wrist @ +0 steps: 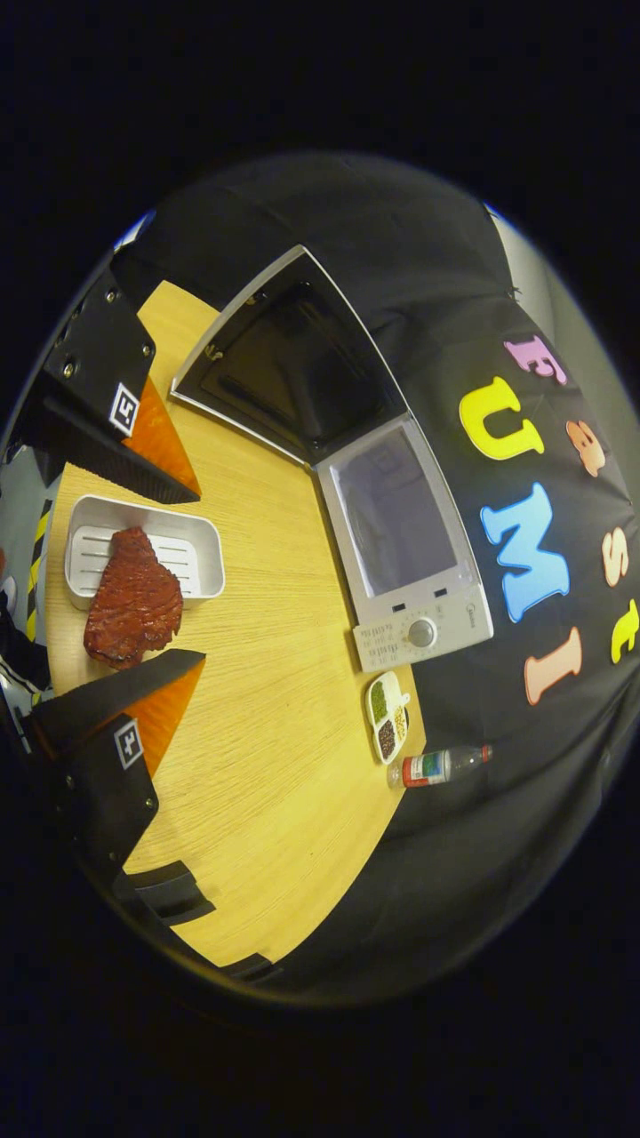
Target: Open the microwave, put the food inside, and close the microwave door.
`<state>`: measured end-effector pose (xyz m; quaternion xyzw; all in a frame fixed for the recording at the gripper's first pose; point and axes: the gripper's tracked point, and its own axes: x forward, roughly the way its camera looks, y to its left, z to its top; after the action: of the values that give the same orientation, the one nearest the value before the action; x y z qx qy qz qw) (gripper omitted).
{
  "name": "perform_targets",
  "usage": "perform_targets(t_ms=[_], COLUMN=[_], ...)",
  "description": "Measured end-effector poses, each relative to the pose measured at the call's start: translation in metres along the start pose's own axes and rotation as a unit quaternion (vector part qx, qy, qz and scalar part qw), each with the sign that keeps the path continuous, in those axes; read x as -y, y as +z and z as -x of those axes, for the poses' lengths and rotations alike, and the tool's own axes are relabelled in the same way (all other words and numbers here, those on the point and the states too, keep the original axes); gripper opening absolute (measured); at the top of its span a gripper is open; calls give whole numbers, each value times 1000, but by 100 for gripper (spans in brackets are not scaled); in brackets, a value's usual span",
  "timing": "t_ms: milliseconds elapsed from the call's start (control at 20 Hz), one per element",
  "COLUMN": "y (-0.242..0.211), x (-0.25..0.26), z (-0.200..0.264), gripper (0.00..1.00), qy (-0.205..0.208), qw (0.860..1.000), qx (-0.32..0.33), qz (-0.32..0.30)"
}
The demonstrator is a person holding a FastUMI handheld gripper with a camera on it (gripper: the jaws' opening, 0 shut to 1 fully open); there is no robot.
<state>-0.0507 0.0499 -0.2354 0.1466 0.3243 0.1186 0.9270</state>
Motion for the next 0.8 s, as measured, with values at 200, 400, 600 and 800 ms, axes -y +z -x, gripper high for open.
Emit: perform_targets(t_ms=[200, 400, 600, 800], y=[-3, -13, -38, -36], x=[19, 31, 19, 2], z=[2, 4, -4, -5], gripper=[99, 99, 98, 32], qy=[-12, -19, 8, 25], qw=[999, 997, 992, 987], qx=[-7, -15, -53, -49], qz=[-53, -77, -112, -152])
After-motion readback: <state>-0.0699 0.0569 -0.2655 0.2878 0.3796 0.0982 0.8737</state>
